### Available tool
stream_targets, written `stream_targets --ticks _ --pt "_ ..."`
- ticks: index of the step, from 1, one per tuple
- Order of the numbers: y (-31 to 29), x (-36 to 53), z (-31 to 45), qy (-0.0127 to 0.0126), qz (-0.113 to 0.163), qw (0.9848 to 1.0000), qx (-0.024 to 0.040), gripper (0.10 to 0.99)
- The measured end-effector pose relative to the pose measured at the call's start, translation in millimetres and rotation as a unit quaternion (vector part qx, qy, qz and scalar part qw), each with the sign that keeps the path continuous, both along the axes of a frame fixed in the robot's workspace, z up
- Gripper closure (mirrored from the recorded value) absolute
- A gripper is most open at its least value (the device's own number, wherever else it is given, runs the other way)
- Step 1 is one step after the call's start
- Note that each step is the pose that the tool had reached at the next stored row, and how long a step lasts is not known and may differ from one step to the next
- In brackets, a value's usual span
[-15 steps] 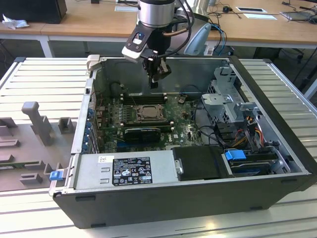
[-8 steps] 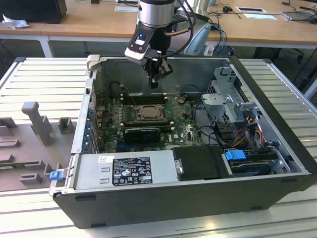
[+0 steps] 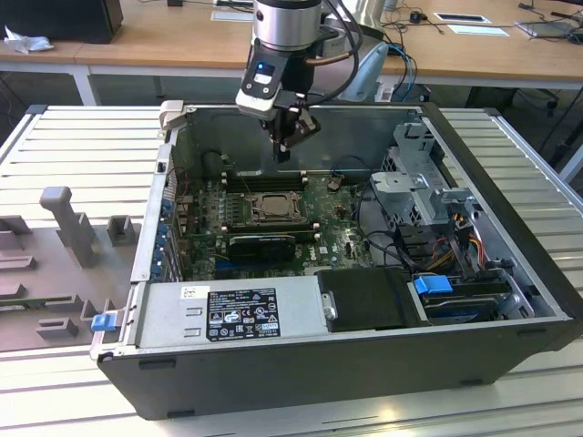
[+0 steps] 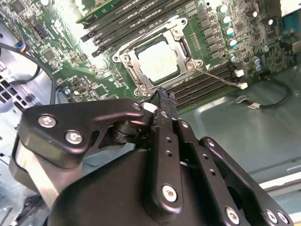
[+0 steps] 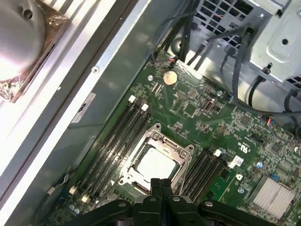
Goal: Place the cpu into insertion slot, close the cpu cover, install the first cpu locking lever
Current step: 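Close the cpu cover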
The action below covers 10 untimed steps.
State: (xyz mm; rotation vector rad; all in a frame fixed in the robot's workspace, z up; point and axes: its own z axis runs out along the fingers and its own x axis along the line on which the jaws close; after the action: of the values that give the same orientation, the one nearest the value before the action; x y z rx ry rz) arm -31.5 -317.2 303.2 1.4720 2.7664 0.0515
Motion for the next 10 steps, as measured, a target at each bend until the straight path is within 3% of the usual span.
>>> stream_targets --ticks 5,8,10 --pt "0.0 0.0 0.0 0.0 0.032 0.9995 0.0 0.98" --pt "0.0 0.0 0.0 0.0 0.081 0.9967 0.0 0.98" --pt "0.0 0.0 0.0 0.0 0.098 0.9952 0.0 0.98"
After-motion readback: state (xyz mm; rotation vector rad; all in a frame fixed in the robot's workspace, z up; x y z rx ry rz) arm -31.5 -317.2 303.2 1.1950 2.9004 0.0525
